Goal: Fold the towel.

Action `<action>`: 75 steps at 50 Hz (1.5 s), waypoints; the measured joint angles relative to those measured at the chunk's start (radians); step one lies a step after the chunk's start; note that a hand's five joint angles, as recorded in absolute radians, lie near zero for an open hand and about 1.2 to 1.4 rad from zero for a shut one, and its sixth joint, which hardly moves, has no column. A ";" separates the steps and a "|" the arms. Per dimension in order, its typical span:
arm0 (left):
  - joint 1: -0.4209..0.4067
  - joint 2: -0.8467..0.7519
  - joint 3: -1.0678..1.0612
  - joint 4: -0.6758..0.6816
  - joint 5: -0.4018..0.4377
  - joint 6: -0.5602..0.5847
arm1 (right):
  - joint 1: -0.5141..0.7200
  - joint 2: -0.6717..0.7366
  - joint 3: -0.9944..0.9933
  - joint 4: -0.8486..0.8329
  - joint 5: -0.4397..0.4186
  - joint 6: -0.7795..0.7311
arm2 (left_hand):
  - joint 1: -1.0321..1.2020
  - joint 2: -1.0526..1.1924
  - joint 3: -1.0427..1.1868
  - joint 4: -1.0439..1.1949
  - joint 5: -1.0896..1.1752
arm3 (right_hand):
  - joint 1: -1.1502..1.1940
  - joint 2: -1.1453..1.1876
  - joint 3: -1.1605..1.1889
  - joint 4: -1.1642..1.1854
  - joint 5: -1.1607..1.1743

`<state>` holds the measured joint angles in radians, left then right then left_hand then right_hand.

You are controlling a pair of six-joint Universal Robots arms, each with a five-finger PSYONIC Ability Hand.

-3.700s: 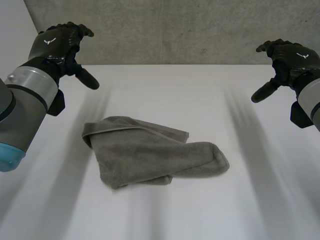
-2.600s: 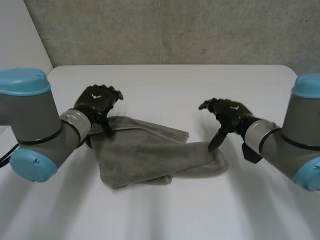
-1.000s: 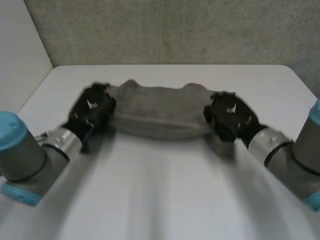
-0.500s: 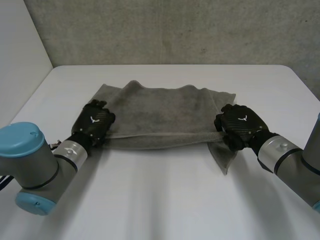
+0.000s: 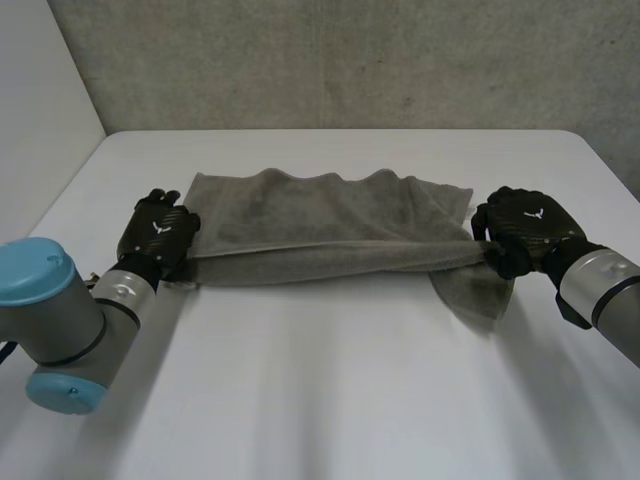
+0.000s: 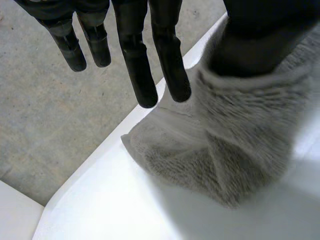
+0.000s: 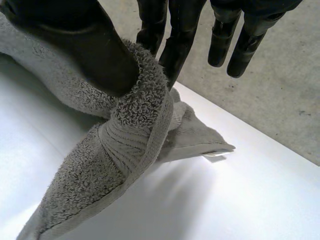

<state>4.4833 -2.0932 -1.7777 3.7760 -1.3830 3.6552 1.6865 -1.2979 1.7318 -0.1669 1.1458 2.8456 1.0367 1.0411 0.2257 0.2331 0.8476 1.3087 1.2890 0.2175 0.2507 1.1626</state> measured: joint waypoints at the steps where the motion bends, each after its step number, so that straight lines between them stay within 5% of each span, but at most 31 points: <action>1: 0.002 0.001 0.000 -0.003 0.001 0.000 | -0.002 0.000 0.000 0.001 0.000 0.000 | 0.095 0.097 0.000 0.000 0.091 | 0.000 0.000 0.000 0.000 0.000; 7: 0.004 0.022 -0.003 -0.048 0.013 -0.002 | -0.004 0.005 0.000 0.006 0.000 0.000 | 0.244 0.303 0.000 0.000 0.284 | 0.000 0.000 0.000 0.000 0.000; 15: 0.029 0.113 -0.006 -0.118 0.048 -0.008 | 0.002 0.051 -0.001 0.007 0.001 0.002 | 0.244 0.303 0.000 0.000 0.290 | -0.507 -0.472 0.000 0.000 -0.540; 36: 0.114 0.159 0.016 -0.128 0.053 -0.062 | 0.003 0.187 -0.041 0.055 0.002 0.208 | 0.244 0.303 0.000 0.000 0.289 | -0.662 -0.618 0.000 0.000 -0.725; 59: 0.127 0.160 0.019 -0.133 0.052 -0.082 | 0.040 0.243 -0.042 0.052 0.040 0.318 | 0.244 0.303 0.000 0.000 0.289 | -0.630 -0.612 0.000 0.000 -0.643; 67: 0.127 0.161 0.020 -0.136 0.052 -0.086 | 0.065 0.249 -0.044 0.048 0.034 0.330 | 0.244 0.303 0.000 0.000 0.289 | -0.030 -0.002 0.000 0.000 -0.051; 75: 0.129 0.214 0.025 -0.152 0.054 -0.086 | 0.019 0.111 -0.113 0.056 0.022 0.321 | 0.244 0.303 0.000 0.000 0.289 | 0.012 0.015 0.000 0.000 -0.003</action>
<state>4.6121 -1.8788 -1.7526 3.6243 -1.3295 3.5694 1.7056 -1.1873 1.6191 -0.1113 1.1683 3.1665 1.2804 1.3443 0.2257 0.2331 1.1365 1.3205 1.3038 0.2175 0.2507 1.1595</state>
